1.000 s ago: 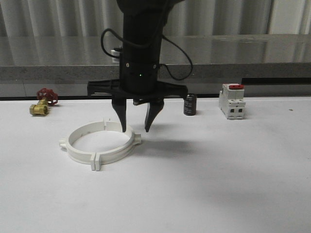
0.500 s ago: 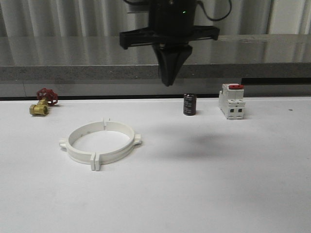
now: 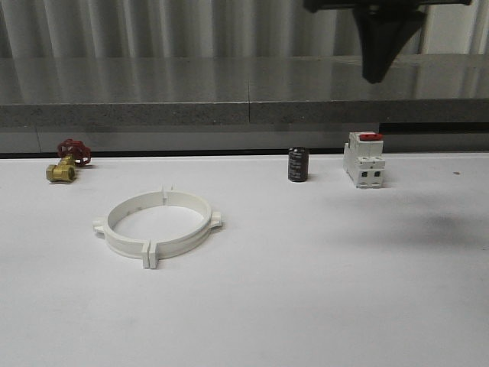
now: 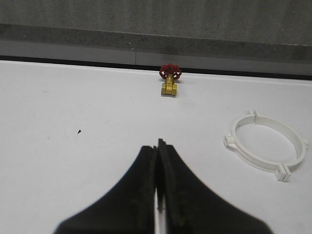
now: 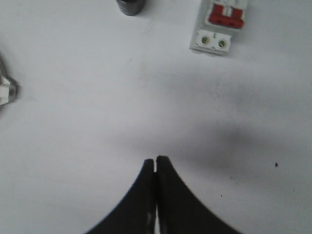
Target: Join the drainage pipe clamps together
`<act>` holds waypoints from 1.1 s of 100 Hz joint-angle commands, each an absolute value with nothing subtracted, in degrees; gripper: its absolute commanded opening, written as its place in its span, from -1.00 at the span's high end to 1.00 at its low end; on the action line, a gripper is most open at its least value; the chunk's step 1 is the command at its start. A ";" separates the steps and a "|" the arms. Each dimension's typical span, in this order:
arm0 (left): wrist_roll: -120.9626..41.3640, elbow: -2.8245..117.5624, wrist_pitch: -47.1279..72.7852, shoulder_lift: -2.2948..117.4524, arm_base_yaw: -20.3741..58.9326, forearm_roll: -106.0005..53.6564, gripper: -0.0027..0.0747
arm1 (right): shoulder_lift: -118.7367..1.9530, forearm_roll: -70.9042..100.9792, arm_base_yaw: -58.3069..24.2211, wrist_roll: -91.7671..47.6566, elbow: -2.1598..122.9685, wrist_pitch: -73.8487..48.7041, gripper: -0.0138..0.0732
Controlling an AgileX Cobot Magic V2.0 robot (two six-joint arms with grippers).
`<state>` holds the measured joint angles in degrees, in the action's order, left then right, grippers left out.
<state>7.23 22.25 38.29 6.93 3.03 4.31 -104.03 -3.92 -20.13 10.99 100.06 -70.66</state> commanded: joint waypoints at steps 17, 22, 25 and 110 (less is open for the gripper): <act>7.52 23.75 33.52 7.51 2.93 4.29 0.99 | -88.38 -0.79 -12.63 10.25 87.31 -64.49 0.83; 7.52 23.75 33.52 7.51 2.93 4.29 0.99 | -85.74 -0.60 -11.04 10.25 84.07 -63.04 0.83; 7.52 23.75 33.52 7.51 2.93 4.29 0.99 | -84.22 -0.60 -9.98 10.25 82.25 -62.18 0.83; 7.52 23.75 33.52 7.51 2.93 4.29 0.99 | -36.52 -4.09 -2.05 10.25 35.92 -27.42 0.83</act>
<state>7.23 22.25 38.29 6.93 3.03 4.31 -40.61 -1.67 -2.46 10.99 37.31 -35.78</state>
